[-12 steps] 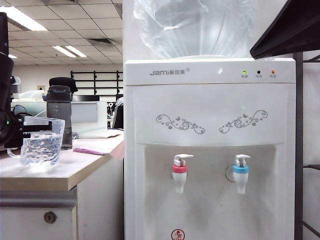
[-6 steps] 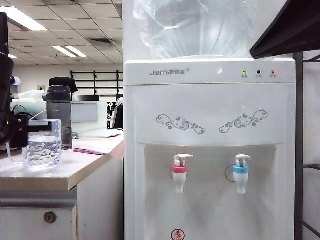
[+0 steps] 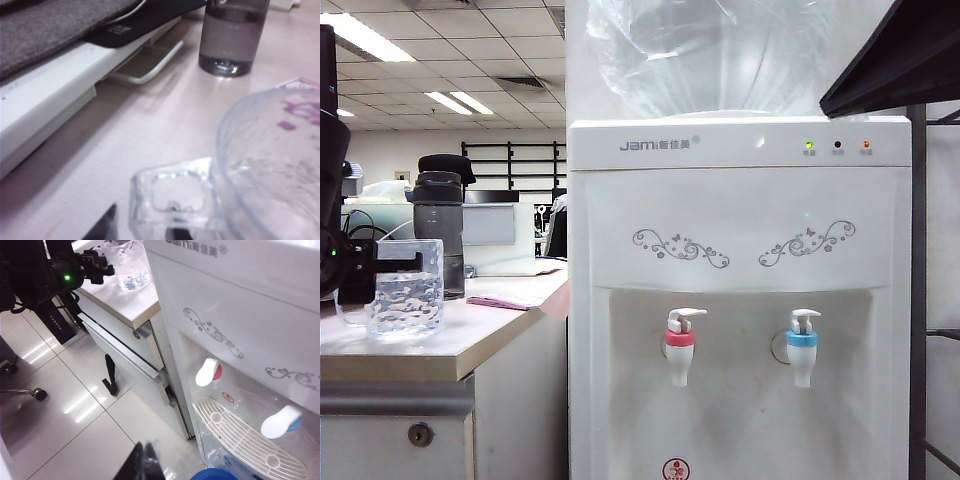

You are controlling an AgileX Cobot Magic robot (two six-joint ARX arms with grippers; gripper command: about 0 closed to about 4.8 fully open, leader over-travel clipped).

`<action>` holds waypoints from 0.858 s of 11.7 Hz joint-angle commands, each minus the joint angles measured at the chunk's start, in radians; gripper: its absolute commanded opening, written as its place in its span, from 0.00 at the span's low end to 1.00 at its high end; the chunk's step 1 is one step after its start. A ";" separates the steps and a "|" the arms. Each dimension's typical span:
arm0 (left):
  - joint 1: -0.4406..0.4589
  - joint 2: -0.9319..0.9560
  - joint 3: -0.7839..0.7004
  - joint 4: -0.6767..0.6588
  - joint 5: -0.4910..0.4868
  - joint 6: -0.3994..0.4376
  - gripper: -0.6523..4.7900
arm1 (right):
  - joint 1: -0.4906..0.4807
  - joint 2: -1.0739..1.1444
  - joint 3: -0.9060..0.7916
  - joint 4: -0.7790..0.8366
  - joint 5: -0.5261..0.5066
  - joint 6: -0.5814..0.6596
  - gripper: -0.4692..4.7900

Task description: Pick up the plastic mug from the left desk, go to the hot water outlet of the water dispenser, press the vertical switch to get some water, then put the mug back on the desk.

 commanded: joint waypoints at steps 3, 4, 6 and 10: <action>0.000 -0.004 0.001 -0.001 -0.003 -0.002 0.37 | 0.001 -0.002 0.003 0.014 -0.002 0.003 0.08; 0.000 -0.004 0.001 -0.002 -0.003 -0.002 0.37 | 0.001 -0.002 0.003 0.014 -0.002 0.003 0.08; 0.000 -0.004 0.001 -0.001 -0.004 -0.002 0.37 | 0.001 -0.002 0.003 0.014 -0.002 0.003 0.08; -0.017 -0.005 -0.024 0.079 -0.051 -0.002 0.37 | 0.001 -0.002 0.003 0.014 -0.002 0.003 0.08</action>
